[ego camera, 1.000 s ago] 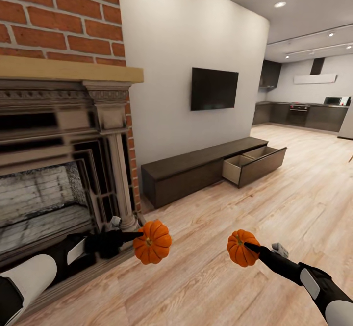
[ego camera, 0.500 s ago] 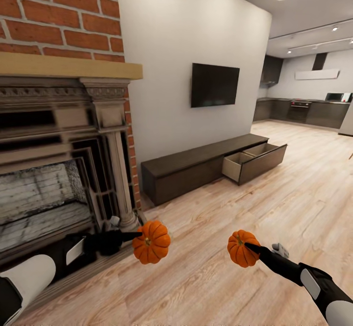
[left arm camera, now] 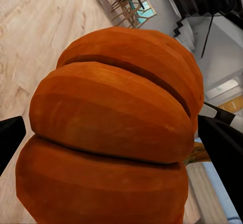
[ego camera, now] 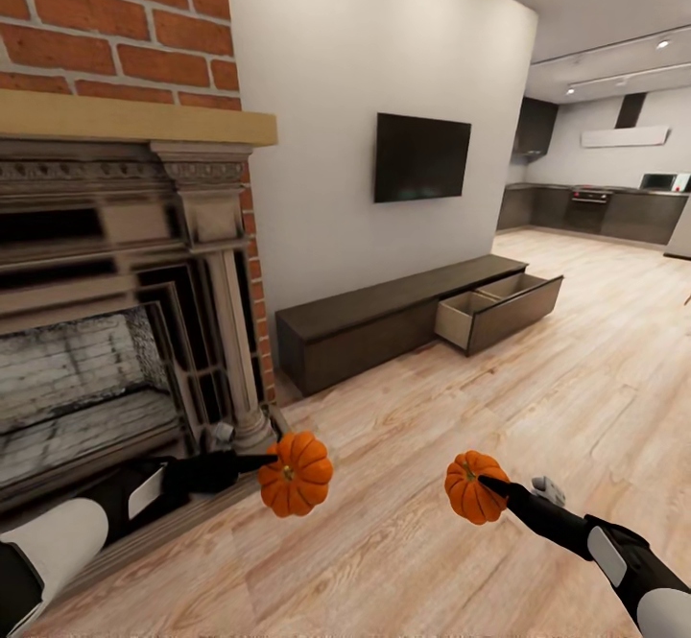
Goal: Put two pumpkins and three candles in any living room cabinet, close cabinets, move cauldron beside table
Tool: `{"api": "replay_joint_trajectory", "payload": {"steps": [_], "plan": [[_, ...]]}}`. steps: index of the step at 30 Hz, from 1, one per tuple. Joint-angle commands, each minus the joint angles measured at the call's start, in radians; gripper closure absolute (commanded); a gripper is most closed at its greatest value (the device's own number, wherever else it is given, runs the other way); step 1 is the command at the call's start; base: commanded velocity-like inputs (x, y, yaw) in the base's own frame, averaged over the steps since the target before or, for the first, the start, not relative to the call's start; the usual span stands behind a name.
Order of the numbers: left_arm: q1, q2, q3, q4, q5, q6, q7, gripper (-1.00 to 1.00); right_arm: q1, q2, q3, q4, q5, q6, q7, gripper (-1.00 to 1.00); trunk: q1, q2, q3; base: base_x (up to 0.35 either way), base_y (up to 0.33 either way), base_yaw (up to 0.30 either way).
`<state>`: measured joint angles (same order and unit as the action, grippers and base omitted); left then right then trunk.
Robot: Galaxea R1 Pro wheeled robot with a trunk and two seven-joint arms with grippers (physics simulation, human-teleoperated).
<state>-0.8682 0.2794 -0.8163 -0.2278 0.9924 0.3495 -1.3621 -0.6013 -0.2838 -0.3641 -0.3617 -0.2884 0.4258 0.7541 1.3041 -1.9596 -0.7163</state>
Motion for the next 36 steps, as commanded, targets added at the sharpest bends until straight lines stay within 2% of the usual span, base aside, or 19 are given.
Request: {"api": "replay_joint_trajectory", "payload": {"steps": [1, 14, 27, 36], "plan": [[0.000, 0.000, 0.002, 0.000, -0.002, -0.007, 0.007, 1.00, 0.000, 0.000, 0.000, 0.000, -0.001, 0.001, -0.001, 1.00, 0.000, 0.000, -0.002, 0.000, 0.000, 0.000], [0.000, 0.001, 0.002, 0.003, -0.001, -0.008, 0.008, 1.00, 0.001, -0.002, -0.001, -0.002, -0.001, -0.003, 0.005, 1.00, 0.000, 0.000, -0.014, 0.000, 0.000, 0.000], [0.000, 0.001, 0.003, 0.004, 0.000, -0.005, 0.009, 1.00, 0.001, 0.002, -0.001, 0.002, -0.002, -0.012, 0.006, 1.00, 0.000, 0.000, -0.016, 0.000, 0.000, -0.262], [0.000, -0.001, 0.003, 0.002, -0.001, -0.002, 0.006, 1.00, 0.005, 0.003, -0.001, 0.017, -0.006, -0.012, -0.004, 1.00, 0.000, 0.000, -0.027, 0.000, 0.000, -0.174]]}}
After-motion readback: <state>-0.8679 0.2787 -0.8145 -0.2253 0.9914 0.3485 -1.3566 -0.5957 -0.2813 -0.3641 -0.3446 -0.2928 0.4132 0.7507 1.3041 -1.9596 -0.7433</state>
